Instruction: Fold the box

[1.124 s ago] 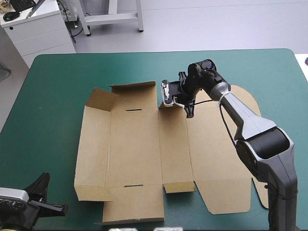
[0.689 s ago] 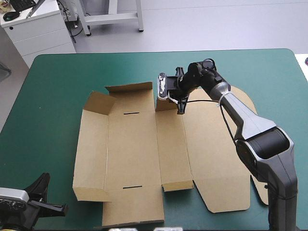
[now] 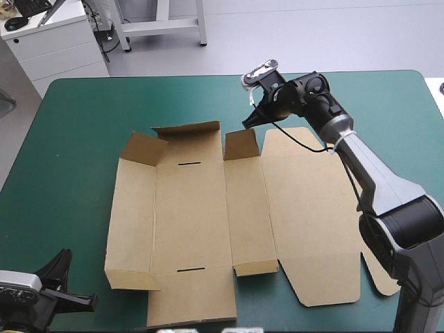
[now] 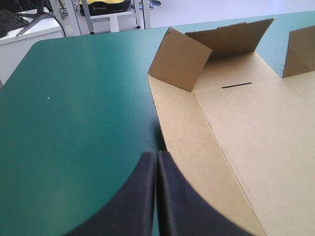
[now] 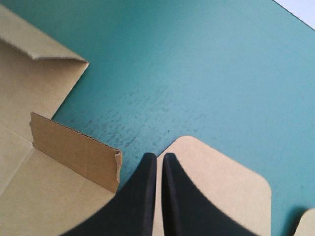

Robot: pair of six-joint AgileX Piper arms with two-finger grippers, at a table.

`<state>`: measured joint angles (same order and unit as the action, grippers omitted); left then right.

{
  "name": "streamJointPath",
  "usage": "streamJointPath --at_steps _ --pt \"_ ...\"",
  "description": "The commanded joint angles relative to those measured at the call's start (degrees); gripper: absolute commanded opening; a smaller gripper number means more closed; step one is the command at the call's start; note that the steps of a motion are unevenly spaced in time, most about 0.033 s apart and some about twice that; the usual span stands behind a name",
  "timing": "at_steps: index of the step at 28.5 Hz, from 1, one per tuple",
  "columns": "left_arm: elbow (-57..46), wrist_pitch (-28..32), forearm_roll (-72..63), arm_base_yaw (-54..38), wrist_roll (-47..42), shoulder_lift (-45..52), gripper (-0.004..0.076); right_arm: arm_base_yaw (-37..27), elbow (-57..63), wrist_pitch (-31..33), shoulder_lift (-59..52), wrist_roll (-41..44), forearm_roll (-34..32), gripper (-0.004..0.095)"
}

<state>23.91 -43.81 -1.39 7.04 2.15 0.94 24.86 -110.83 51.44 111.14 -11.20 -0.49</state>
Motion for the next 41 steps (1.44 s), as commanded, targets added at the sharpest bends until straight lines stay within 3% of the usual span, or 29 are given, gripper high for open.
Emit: streamJointPath --at_steps 1,3,4,6,9,16,22,26,41 --pt "1.15 4.23 -0.35 -0.02 -0.38 -0.23 0.0051 -2.18 -1.46 3.02 -5.35 9.07 -1.36 0.0000" --pt "1.15 4.23 -0.35 -0.02 -0.38 -0.23 0.0225 -3.86 2.71 5.35 -7.26 9.39 -1.36 0.0000" --pt "1.15 4.23 -0.35 -0.02 -0.38 -0.23 0.0364 -4.44 5.94 4.21 -9.01 9.51 -1.36 0.0000" --pt "1.15 4.23 -0.11 -0.02 -0.76 -0.23 0.0534 -5.28 11.42 1.34 -12.48 10.41 -1.36 -0.0001" --pt "1.15 4.23 0.55 -0.02 -1.63 -0.23 0.0660 -6.25 19.82 -2.71 -18.22 11.20 -1.12 -0.0001" --pt "1.27 3.75 -0.34 -0.02 -2.15 -0.34 0.0662 -6.53 38.11 -7.55 -32.40 11.20 -1.53 -0.0001" --pt "5.46 -3.05 -0.43 -0.02 -5.69 -5.99 0.0662 -6.53 46.69 -7.57 -41.90 11.20 -1.94 -0.0001" --pt "10.85 -5.76 -0.48 -0.02 -11.92 -14.72 0.0659 -6.53 49.95 -5.42 -46.65 10.36 -2.33 -0.0001" --pt "18.72 -9.14 -8.14 -0.39 -12.44 -48.12 0.0503 -6.53 65.74 -2.56 -65.84 9.91 2.88 -0.0001"
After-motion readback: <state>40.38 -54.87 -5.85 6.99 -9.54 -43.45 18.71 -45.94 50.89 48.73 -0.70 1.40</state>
